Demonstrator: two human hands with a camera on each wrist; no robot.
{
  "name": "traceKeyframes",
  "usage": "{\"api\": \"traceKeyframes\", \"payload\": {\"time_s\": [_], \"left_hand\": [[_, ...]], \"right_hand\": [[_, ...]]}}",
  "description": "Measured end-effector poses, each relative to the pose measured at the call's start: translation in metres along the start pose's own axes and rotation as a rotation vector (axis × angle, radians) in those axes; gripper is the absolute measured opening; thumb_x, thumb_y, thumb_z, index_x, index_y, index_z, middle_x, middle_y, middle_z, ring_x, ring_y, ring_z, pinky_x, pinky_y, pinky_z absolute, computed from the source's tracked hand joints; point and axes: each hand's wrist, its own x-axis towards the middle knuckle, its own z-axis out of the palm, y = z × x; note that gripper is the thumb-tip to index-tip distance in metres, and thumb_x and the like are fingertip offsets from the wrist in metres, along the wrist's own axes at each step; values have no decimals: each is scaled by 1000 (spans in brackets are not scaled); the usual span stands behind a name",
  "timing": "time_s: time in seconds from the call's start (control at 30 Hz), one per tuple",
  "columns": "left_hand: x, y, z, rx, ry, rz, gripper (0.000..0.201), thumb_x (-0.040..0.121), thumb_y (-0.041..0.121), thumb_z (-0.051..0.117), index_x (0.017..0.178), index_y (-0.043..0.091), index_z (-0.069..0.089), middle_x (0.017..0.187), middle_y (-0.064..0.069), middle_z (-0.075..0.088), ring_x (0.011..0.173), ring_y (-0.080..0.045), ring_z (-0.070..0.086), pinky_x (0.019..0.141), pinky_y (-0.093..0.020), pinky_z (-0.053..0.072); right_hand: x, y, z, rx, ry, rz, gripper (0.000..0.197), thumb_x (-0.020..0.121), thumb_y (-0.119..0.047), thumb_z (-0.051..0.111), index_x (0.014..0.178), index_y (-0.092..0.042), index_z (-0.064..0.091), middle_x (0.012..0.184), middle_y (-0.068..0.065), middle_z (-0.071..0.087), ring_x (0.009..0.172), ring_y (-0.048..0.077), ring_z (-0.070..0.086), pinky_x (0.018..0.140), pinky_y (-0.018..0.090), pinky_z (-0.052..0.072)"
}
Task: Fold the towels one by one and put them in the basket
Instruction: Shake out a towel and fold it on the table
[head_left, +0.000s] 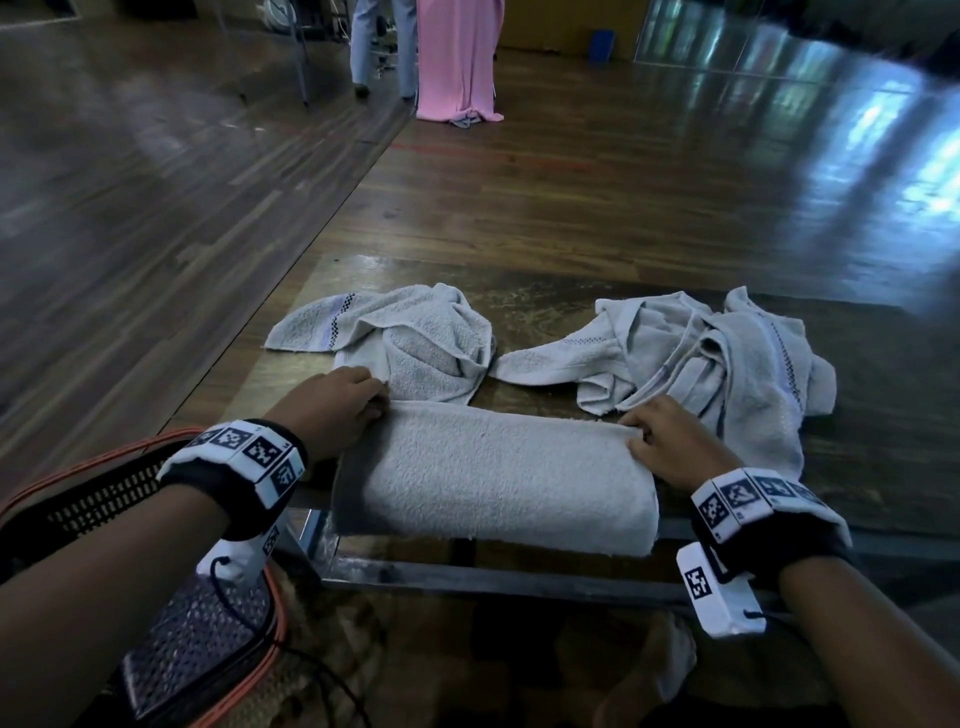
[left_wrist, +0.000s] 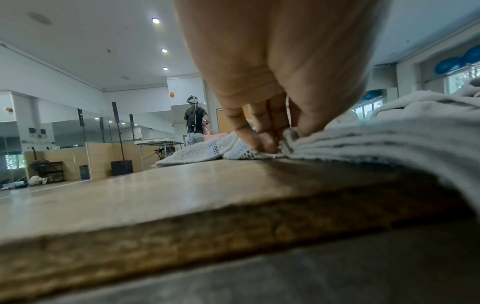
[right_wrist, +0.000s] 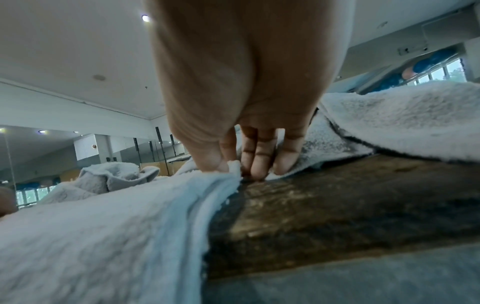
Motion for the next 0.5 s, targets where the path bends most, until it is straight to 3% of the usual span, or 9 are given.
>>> {"api": "traceKeyframes", "payload": {"time_s": [0.13,0.23,0.3,0.37,0.43,0.5], "left_hand": [[1,-1,-10,4,-18,42,17,91,19,50,104,17,59,108,-1,60,96,-22,56,80,-35,44],[1,-1,-26,-44,-20,18,15,91,15,47,102,19,58,101,0,64,93,-24,60,78,-33,43],[4,1,-39,-50,197,2,16,93,16,46,101,19,59,98,1,63,95,-26,60,89,-35,38],[11,6,-55,-65,518,-15,20,92,13,46,104,17,61,108,-5,63,103,-27,57,107,-40,25],[18,18,-70,-113,762,-48,27,88,7,47,110,13,62,116,-11,62,112,-28,55,116,-39,14],[21,37,-73,-161,792,-102,31,88,12,46,114,14,61,118,-8,62,116,-25,53,113,-51,21]], "right_hand": [[-4,2,-7,77,34,-24,11,80,-15,64,87,-21,57,100,0,55,86,16,55,77,31,49],[-9,10,-18,224,8,-41,10,81,-13,66,83,-21,59,91,-1,63,81,11,59,70,25,48],[-14,11,-23,399,2,-58,11,81,-11,67,82,-20,61,91,-3,65,83,11,62,68,20,48],[-17,7,-25,612,33,-65,12,82,-7,67,84,-17,62,89,-1,67,82,12,65,61,16,49],[-18,1,-21,685,70,-61,14,83,-5,65,93,-15,63,93,2,67,84,13,65,59,15,50],[-19,-1,-13,526,77,-64,21,85,-8,63,106,-14,64,101,1,66,90,15,64,70,19,52]]}}
